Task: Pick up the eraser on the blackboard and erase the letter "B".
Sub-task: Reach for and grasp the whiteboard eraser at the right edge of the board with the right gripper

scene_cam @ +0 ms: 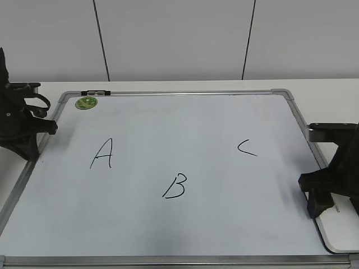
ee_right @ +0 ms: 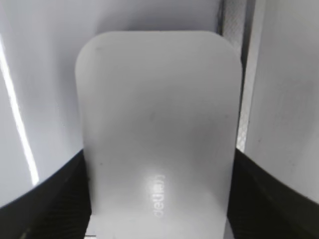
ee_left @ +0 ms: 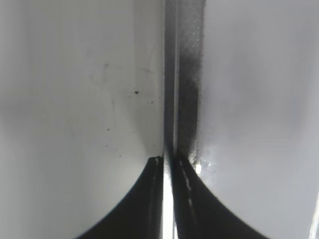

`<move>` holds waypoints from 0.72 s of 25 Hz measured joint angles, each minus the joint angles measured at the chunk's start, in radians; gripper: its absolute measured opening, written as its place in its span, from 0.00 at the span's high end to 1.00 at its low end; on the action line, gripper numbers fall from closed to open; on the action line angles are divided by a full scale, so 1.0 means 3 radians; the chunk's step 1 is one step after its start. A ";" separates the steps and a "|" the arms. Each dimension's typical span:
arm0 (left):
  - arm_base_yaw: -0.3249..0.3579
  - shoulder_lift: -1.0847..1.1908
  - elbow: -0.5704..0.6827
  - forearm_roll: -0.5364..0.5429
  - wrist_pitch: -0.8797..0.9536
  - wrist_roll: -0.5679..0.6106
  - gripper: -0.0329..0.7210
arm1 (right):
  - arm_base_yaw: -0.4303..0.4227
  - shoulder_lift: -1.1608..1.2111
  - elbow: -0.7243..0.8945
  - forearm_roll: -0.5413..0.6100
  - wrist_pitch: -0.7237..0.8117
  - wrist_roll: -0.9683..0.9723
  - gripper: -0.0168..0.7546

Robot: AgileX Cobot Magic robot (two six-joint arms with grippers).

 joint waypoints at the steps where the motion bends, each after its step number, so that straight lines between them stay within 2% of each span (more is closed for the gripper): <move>1: 0.0000 0.0000 0.0000 0.0000 0.0000 0.0000 0.92 | 0.0000 0.0000 0.0000 0.0000 -0.0005 0.0000 0.29; 11: 0.0007 0.0000 0.0000 0.0000 0.0000 0.0000 0.92 | 0.0000 0.0000 -0.0013 0.0044 -0.0005 0.0000 0.29; 14: 0.0007 0.0000 0.0000 0.0000 0.0000 0.0000 0.92 | 0.0000 0.0017 -0.0142 0.0078 0.0218 0.0000 0.29; 18: 0.0007 0.0000 0.0000 0.0000 0.0000 0.0000 0.92 | 0.0009 0.0017 -0.0587 0.0113 0.0681 -0.0097 0.29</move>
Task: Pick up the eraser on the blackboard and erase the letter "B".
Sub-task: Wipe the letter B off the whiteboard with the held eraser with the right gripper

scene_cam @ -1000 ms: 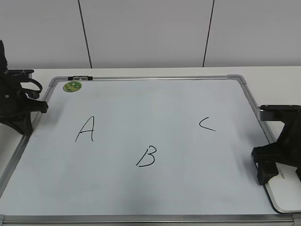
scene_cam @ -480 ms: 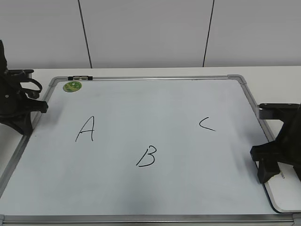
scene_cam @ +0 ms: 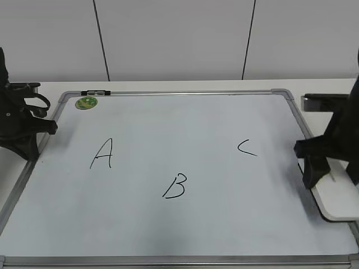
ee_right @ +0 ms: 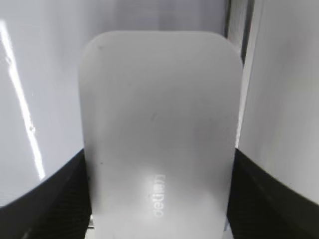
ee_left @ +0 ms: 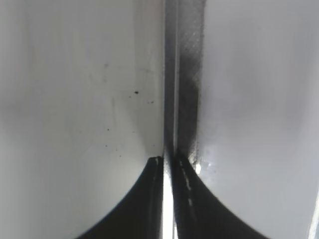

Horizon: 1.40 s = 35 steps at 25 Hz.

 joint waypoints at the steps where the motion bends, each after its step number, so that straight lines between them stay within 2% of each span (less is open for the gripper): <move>1: 0.0000 0.0000 0.0000 0.0000 0.0000 0.0000 0.92 | 0.0014 0.0000 -0.0124 0.0000 0.0081 -0.0013 0.29; 6: 0.0000 0.0000 0.0000 0.0000 0.0000 0.0000 0.92 | 0.0259 0.0135 -0.0653 -0.0011 0.0468 -0.0070 0.29; 10: 0.0000 0.0000 0.0000 0.0000 0.0000 0.0000 0.92 | 0.0639 0.0501 -0.1124 -0.0011 0.0663 -0.0090 0.29; 17: 0.0000 0.0000 0.0000 0.0000 0.0000 0.0000 0.92 | 0.1120 0.1082 -0.1968 -0.0013 0.0735 -0.0097 0.29; 22: 0.0000 0.0000 0.0000 0.0000 0.0000 0.0000 0.92 | 0.1369 0.1431 -0.2311 -0.0019 0.0752 -0.0097 0.29; 26: 0.0000 0.0000 0.0000 0.0000 0.0000 0.0000 0.92 | 0.1474 0.1595 -0.2360 -0.0019 0.0752 -0.0097 0.29; 35: 0.0000 0.0000 0.0000 -0.0023 0.0000 0.0000 0.92 | 0.1481 0.1740 -0.2397 -0.0001 0.0773 -0.0097 0.29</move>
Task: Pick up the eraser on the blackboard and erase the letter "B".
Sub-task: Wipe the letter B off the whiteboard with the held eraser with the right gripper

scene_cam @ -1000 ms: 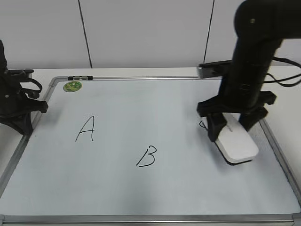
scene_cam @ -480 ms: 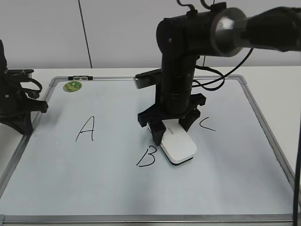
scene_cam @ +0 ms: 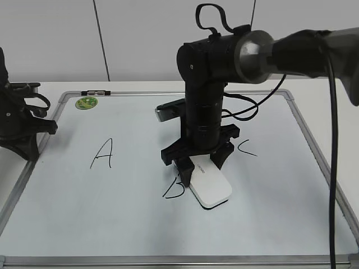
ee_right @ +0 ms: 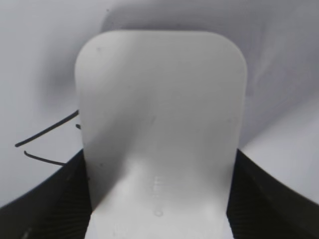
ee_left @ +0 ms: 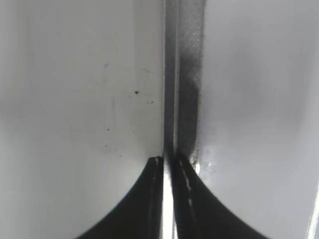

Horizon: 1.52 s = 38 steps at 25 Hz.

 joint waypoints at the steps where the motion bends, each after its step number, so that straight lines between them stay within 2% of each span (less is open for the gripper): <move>1: 0.0000 0.0000 0.0000 0.0000 0.0000 0.0000 0.92 | 0.0000 0.0000 -0.0006 0.0000 0.0007 0.0000 0.29; 10: 0.0000 0.0000 0.0000 0.0000 0.0000 0.0000 0.92 | 0.0044 0.0005 -0.0006 0.0089 0.0013 -0.0069 0.29; 27: 0.0000 0.0000 0.0000 0.0000 0.0000 0.0000 0.92 | 0.0645 0.0020 -0.0021 0.0163 -0.0005 -0.0126 0.29; 31: 0.0000 0.0000 0.0000 0.0000 0.0000 0.0000 0.92 | 0.0666 0.0069 -0.0190 0.0201 0.0022 -0.0107 0.29; 38: 0.0000 0.0000 0.0000 -0.0006 -0.0005 0.0000 0.92 | 0.0534 -0.0133 -0.0461 -0.0111 0.0010 0.0102 0.29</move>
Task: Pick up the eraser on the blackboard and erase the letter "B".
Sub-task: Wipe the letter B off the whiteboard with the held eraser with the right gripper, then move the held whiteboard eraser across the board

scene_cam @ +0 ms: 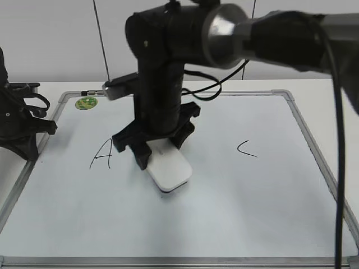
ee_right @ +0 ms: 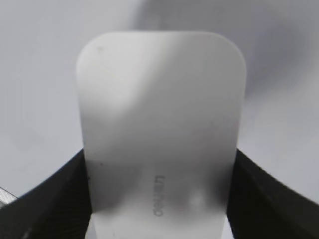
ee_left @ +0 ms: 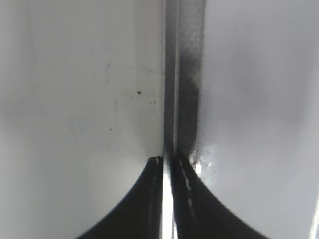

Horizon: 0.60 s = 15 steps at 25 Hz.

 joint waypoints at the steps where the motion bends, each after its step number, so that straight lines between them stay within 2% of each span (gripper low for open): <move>1: 0.0000 0.0000 0.0000 0.0000 0.0000 0.0000 0.92 | -0.0068 -0.0063 -0.0009 -0.0019 0.0000 0.0014 0.29; 10: 0.0000 0.0000 0.0000 -0.0006 0.0000 0.0000 0.92 | -0.0753 -0.0173 0.0017 -0.0177 0.0000 0.0044 0.29; 15: 0.0000 0.0000 0.0000 -0.0006 0.0000 0.0000 0.92 | -0.1218 -0.0308 0.0355 -0.0188 0.0000 0.0086 0.29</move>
